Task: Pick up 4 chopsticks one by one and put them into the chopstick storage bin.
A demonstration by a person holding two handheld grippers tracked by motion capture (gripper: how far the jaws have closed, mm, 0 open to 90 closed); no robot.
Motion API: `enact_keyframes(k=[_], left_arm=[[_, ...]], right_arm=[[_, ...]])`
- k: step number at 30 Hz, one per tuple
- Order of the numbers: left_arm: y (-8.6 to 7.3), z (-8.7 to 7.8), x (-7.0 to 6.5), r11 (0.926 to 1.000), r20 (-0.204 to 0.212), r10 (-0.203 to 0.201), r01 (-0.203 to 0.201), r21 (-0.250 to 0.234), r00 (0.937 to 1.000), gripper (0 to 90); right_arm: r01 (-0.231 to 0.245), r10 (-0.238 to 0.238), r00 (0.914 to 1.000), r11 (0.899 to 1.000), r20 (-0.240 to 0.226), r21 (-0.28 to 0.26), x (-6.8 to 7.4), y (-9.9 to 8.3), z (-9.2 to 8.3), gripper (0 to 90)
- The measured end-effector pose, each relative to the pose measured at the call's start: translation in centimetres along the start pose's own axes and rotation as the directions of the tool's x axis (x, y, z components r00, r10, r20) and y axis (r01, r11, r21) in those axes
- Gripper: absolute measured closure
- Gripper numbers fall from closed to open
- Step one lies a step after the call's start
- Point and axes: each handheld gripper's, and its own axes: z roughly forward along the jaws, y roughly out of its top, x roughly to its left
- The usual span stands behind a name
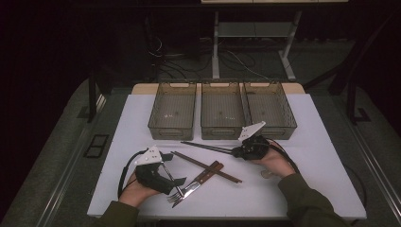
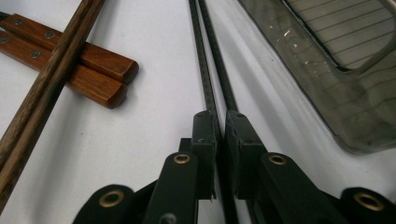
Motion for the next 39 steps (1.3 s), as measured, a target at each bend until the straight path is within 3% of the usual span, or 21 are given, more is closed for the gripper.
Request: enact_keyframes(k=[7, 8, 15, 30, 39], left_arm=[[0.0, 0.01, 0.0, 1.0, 0.001, 0.001, -0.001, 0.0, 1.0, 0.0], [0.01, 0.01, -0.01, 1.0, 0.002, 0.001, -0.001, 0.0, 1.0, 0.0], [0.0, 0.02, -0.01, 1.0, 0.003, 0.002, -0.002, 0.002, 1.0, 0.0], [0.01, 0.0, -0.01, 1.0, 0.008, 0.003, -0.003, -0.001, 1.0, 0.0], [0.02, -0.01, -0.01, 1.0, 0.014, 0.005, -0.005, -0.003, 0.9999, 0.0]], right_arm=[[0.002, -0.002, 1.0, 1.0, -0.003, -0.004, 0.01, 0.01, 0.05, 81.9], [0.02, -0.02, 0.9997, 1.0, 0.01, -0.002, -0.1, -0.01, 0.07, 81.3], [0.016, -0.017, 0.9998, 1.0, -0.01, -0.015, 0.05, -0.06, 0.2, 84.0], [0.074, -0.075, 0.9972, 0.997, -0.009, -0.031, -0.14, 0.32, 0.68, 81.5], [0.046, -0.048, 0.998, 0.998, -0.041, -0.045, -0.19, 0.32, 0.85, 85.4]])
